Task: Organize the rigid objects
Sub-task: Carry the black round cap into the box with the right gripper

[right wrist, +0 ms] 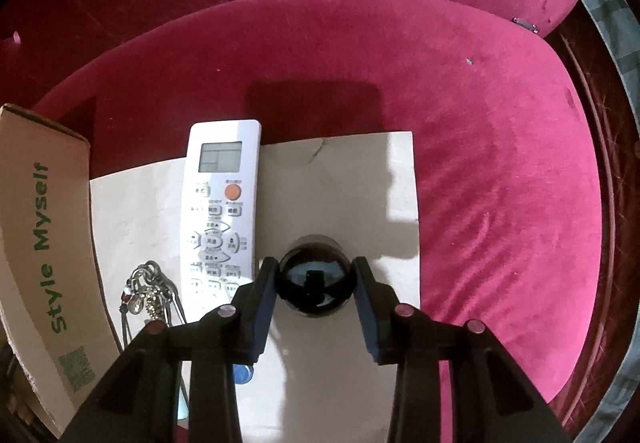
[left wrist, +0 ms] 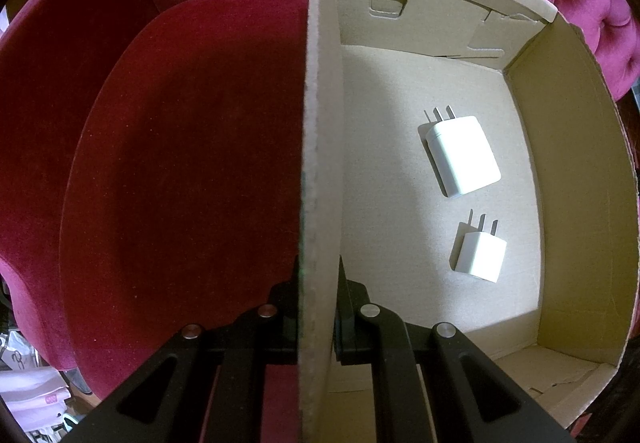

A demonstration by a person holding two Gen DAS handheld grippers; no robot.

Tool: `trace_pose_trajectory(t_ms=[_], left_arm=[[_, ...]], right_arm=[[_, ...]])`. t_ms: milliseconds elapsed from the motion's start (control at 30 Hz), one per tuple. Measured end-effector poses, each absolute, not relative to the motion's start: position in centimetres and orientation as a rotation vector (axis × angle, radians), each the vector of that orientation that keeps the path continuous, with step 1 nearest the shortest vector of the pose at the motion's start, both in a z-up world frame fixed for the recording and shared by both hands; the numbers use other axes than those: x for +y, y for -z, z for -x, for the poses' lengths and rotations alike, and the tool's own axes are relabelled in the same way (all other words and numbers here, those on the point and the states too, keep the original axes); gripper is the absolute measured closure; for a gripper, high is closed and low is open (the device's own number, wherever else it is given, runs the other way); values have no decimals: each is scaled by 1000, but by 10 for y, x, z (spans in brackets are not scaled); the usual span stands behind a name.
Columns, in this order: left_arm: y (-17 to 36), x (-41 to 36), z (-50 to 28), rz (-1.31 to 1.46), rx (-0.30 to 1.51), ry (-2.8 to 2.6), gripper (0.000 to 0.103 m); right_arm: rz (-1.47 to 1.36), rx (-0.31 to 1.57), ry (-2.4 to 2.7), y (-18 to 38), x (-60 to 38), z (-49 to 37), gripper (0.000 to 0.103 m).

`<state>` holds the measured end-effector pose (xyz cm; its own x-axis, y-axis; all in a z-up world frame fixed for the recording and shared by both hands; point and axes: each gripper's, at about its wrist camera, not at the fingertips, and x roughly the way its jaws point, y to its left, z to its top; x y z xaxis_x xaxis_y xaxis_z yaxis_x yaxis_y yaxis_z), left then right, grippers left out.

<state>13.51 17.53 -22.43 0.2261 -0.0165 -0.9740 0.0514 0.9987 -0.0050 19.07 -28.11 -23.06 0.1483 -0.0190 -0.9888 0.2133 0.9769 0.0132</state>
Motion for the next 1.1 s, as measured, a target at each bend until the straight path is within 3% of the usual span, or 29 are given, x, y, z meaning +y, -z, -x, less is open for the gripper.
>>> trace_pose_trajectory(t_ms=[1100], left_arm=[[223, 171, -137, -35, 1342, 46, 93]], right_arm=[[-50, 1380, 125, 127, -193, -168, 63]])
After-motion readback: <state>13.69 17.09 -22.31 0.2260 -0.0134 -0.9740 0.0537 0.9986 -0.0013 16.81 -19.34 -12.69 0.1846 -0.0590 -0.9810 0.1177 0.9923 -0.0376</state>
